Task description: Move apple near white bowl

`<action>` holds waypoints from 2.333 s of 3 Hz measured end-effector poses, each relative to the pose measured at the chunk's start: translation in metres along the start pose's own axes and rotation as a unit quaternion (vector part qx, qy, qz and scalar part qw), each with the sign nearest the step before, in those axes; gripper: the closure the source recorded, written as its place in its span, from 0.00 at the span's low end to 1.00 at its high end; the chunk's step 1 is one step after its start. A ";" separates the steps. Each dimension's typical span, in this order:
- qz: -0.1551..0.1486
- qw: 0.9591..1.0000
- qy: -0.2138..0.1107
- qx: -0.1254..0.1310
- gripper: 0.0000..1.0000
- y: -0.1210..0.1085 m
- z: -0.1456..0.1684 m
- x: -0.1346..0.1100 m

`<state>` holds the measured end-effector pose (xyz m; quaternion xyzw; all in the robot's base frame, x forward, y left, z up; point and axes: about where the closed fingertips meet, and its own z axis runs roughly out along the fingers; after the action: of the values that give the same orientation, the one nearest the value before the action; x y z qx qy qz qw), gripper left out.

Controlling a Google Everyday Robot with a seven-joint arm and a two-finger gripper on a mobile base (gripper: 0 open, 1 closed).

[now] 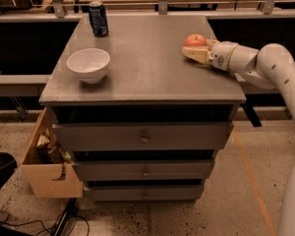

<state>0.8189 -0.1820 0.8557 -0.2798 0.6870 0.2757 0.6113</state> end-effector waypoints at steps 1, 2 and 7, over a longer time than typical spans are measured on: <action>0.000 1.000 0.000 -0.002 0.88 0.002 0.003 0.000; 0.001 1.000 0.000 -0.005 1.00 0.004 0.006 0.001; -0.103 0.987 -0.027 -0.124 1.00 0.123 -0.002 -0.115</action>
Offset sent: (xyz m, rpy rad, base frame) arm 0.0005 0.0033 -0.0006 0.0008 0.0009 0.0043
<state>0.7400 -0.0930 0.9745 -0.4153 0.5986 0.3022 0.6148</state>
